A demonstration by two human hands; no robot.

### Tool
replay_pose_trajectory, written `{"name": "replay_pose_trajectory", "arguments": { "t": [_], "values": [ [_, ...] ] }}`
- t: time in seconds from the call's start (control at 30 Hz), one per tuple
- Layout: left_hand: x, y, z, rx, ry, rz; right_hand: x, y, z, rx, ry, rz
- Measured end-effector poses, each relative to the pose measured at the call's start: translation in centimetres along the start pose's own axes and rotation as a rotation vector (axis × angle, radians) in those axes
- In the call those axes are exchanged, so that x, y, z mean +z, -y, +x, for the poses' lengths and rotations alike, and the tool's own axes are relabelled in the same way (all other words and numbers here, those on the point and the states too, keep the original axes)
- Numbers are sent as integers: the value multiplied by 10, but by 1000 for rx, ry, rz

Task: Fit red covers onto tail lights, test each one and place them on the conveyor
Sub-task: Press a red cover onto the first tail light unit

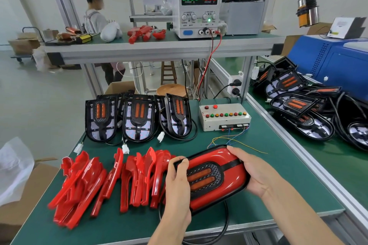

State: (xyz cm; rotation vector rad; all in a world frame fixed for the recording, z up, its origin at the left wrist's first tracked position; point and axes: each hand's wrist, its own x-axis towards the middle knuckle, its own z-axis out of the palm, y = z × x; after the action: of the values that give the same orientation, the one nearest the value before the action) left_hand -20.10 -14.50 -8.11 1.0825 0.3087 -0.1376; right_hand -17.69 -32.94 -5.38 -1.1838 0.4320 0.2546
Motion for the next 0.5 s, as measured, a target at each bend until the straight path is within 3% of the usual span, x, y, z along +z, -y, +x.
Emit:
{"name": "replay_pose_trajectory", "arguments": {
  "t": [0.5],
  "values": [
    [2,-6,-1,-61,59,-99,-3,5,0,-41,70,-56]
  ]
}}
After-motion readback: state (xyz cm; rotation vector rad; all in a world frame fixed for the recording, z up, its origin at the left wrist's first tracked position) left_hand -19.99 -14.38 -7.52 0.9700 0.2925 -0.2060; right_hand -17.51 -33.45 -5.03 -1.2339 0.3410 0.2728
